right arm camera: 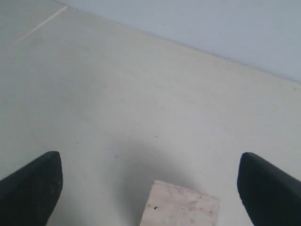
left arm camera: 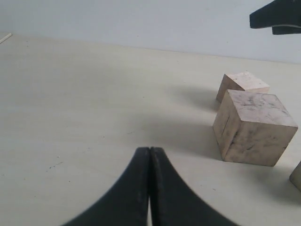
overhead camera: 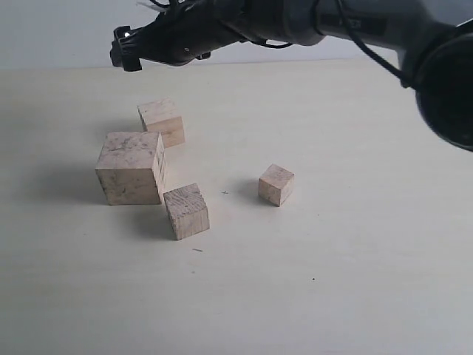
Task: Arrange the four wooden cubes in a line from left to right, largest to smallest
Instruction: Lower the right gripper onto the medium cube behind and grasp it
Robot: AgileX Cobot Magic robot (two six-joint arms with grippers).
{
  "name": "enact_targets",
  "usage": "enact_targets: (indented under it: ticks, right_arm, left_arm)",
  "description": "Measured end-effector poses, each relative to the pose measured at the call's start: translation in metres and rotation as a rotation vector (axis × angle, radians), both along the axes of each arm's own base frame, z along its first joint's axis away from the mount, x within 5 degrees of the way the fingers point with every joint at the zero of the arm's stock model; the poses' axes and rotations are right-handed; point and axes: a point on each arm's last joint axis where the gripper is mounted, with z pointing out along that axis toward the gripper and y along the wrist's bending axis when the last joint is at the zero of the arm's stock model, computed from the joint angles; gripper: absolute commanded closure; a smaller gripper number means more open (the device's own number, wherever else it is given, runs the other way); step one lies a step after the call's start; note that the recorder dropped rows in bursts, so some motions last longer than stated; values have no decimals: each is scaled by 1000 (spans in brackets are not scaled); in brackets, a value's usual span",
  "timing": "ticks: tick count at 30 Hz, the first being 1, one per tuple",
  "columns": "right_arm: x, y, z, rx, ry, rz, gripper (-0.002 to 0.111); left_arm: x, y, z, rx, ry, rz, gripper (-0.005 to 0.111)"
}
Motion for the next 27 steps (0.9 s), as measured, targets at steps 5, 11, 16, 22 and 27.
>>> enact_targets:
  ticks: [5, 11, 16, 22, 27]
  right_arm:
    - [11, 1, -7, -189, 99, -43, 15]
    - [14, 6, 11, -169, 111, -70, 15]
    - [14, 8, 16, -150, 116, -90, 15]
    - [14, 13, -11, -211, 126, -85, 15]
    - [12, 18, -38, -266, 140, -70, 15]
  left_arm:
    - [0, 0, 0, 0, 0, 0, 107]
    - [0, 0, 0, 0, 0, 0, 107]
    - [0, 0, 0, 0, 0, 0, 107]
    - [0, 0, 0, 0, 0, 0, 107]
    - [0, 0, 0, 0, 0, 0, 107]
